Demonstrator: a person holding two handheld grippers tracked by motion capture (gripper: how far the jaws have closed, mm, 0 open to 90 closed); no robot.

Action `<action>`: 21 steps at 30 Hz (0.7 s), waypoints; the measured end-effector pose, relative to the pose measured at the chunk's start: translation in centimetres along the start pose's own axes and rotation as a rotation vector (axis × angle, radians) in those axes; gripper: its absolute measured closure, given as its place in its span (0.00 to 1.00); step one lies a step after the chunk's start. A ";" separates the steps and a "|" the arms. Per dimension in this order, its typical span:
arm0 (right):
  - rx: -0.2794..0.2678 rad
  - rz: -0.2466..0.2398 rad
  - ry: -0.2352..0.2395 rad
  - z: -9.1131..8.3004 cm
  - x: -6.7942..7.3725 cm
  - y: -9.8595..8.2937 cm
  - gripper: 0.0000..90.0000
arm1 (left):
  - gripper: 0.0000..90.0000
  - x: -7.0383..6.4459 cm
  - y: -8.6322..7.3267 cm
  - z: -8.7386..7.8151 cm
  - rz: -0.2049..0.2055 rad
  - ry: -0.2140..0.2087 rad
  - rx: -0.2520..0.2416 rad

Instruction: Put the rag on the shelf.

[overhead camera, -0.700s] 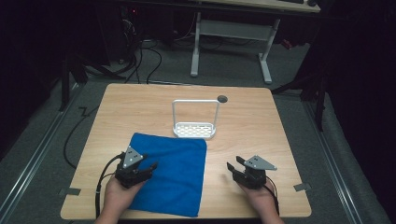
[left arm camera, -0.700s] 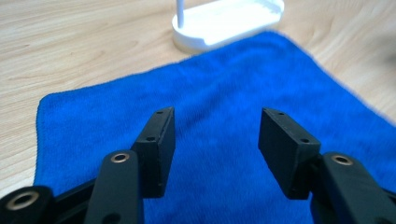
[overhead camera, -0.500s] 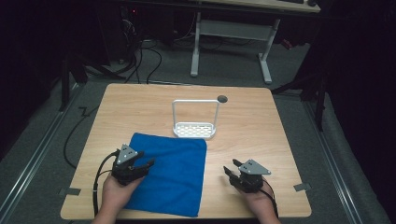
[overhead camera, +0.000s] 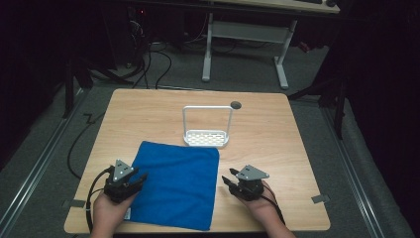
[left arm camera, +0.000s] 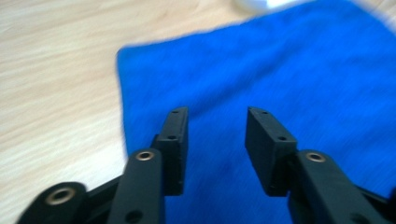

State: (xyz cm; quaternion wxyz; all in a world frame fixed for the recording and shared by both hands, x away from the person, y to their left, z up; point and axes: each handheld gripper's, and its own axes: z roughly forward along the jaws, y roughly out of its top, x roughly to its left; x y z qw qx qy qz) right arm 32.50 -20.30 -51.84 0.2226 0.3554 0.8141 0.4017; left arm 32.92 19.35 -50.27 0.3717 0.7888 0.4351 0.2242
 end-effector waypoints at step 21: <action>0.136 -0.054 0.144 3.5 2.1 1.4 1.00 | 0.92 -1.9 -2.4 0.0 0.074 -0.145 0.156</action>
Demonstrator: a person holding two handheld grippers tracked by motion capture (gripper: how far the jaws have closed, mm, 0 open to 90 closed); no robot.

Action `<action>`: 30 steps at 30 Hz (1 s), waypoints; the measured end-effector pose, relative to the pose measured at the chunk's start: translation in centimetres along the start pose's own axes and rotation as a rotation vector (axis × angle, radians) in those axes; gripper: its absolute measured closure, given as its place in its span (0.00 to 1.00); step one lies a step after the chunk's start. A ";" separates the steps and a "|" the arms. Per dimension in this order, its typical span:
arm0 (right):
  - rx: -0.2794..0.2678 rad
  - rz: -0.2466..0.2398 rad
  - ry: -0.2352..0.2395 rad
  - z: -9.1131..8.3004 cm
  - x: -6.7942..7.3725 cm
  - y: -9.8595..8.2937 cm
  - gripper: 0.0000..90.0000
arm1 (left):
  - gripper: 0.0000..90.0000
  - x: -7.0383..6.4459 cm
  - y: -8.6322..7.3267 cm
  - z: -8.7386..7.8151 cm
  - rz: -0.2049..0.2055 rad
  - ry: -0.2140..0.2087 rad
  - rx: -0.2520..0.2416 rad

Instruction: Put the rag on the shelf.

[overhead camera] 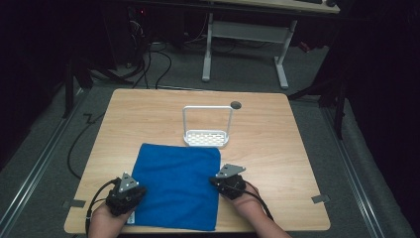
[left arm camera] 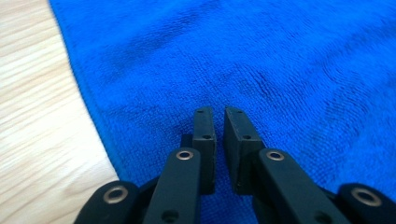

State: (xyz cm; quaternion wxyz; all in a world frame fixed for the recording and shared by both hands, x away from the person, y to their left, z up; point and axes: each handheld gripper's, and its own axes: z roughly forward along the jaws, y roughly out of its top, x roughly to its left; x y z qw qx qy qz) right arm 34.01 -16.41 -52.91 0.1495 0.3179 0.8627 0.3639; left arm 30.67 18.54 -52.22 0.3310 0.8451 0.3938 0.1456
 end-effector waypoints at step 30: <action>0.014 0.166 -0.159 -6.7 -4.5 -6.2 1.00 | 0.84 -7.2 4.2 3.7 0.228 -0.224 0.011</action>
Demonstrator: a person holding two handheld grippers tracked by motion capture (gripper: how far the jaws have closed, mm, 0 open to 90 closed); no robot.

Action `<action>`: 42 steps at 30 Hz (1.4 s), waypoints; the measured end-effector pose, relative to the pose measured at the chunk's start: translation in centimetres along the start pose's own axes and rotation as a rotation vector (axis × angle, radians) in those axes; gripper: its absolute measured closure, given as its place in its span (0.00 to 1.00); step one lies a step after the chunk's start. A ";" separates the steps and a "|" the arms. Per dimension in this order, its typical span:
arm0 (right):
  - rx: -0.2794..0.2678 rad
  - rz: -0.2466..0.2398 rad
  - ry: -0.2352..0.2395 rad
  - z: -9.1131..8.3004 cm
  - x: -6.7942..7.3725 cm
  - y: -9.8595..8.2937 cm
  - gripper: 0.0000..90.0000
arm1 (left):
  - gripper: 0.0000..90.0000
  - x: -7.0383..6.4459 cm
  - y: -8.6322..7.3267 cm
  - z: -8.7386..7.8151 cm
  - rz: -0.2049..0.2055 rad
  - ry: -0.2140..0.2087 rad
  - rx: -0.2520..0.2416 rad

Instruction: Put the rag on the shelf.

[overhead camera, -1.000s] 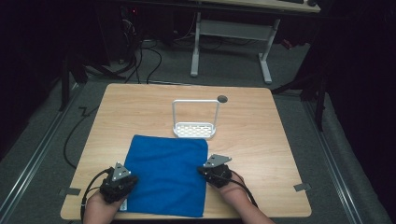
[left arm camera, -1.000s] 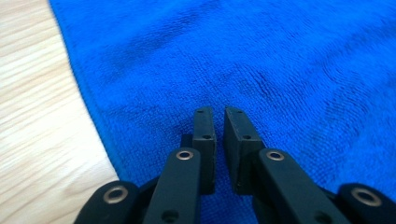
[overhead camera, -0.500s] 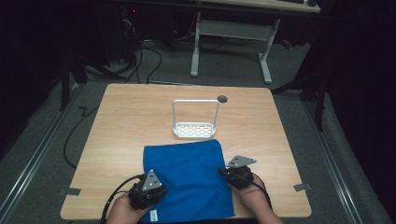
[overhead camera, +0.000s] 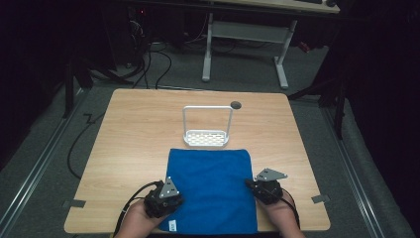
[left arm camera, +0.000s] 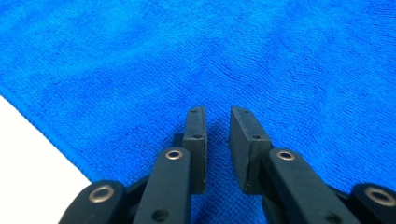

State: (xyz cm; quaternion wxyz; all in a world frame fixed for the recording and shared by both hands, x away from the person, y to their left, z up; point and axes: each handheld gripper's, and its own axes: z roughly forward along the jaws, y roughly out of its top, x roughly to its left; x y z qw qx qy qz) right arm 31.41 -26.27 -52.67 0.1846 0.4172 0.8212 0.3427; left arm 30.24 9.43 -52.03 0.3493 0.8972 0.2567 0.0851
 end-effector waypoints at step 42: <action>-0.145 0.045 -0.063 -0.7 -1.0 0.3 0.70 | 0.64 12.3 3.8 3.5 -0.344 0.305 -0.129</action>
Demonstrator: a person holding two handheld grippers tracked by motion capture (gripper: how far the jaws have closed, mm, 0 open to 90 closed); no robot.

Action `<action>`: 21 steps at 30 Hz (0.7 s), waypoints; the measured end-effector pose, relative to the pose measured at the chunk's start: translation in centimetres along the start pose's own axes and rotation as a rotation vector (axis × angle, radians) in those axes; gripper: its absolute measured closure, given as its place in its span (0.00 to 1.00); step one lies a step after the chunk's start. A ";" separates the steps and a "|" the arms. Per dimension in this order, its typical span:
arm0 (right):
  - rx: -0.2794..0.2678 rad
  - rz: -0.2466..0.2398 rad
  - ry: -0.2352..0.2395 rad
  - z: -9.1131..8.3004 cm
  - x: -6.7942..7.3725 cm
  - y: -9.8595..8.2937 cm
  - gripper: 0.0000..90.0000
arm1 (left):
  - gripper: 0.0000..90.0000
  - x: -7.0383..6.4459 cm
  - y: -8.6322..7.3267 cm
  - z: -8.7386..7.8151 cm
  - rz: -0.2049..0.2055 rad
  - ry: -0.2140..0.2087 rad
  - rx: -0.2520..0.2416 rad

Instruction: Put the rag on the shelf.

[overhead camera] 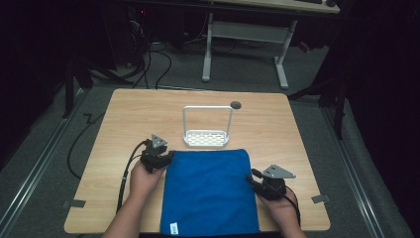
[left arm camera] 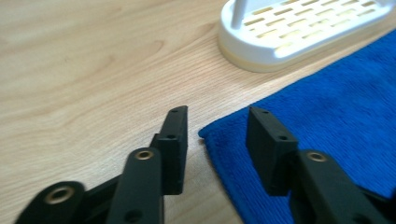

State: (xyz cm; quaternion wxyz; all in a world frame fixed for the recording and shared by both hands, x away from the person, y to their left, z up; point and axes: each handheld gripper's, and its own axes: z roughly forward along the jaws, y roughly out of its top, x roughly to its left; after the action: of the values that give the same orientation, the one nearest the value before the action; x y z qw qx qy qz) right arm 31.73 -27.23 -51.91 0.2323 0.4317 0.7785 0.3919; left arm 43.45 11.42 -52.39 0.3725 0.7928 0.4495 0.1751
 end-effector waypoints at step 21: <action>0.073 0.108 -0.125 3.9 -2.7 3.3 0.70 | 0.94 0.0 -0.7 0.8 0.018 -0.046 -0.018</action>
State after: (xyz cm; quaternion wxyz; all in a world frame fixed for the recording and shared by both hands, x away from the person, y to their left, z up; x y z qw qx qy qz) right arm 37.51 -26.87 -51.47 0.2431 0.5048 0.7518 0.3477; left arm 43.54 11.27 -53.47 0.3885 0.7971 0.4320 0.1643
